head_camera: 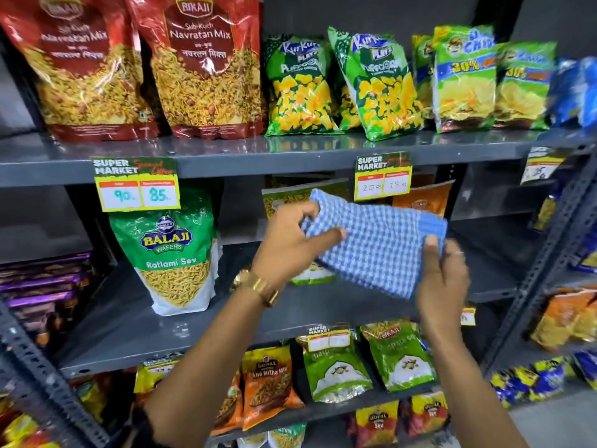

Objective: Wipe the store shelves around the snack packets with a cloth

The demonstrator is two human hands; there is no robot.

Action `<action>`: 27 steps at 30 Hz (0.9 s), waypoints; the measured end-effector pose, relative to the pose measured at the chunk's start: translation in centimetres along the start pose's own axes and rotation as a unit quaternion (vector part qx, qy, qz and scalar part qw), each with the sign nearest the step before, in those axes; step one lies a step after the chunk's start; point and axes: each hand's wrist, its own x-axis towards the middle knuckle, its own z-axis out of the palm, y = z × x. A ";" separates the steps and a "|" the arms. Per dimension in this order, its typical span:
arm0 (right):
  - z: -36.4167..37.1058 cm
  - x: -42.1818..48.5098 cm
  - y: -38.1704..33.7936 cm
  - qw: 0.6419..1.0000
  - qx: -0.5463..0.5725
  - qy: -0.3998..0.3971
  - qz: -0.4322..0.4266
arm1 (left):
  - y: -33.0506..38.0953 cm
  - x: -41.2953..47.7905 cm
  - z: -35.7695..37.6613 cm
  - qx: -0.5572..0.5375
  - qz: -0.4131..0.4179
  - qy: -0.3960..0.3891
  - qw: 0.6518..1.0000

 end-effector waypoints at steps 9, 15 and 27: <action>7.8 16.6 -9.9 0.962 -0.150 -0.092 -0.208 | 5.2 10.4 -6.0 0.277 0.069 0.069 0.956; 13.0 20.1 -8.8 0.892 -0.320 -0.247 -0.204 | 2.8 15.4 -6.6 0.478 -0.082 0.021 0.874; 12.7 20.3 -8.2 0.794 -0.362 -0.424 -0.242 | 3.4 14.2 -6.9 0.495 -0.117 -0.136 0.850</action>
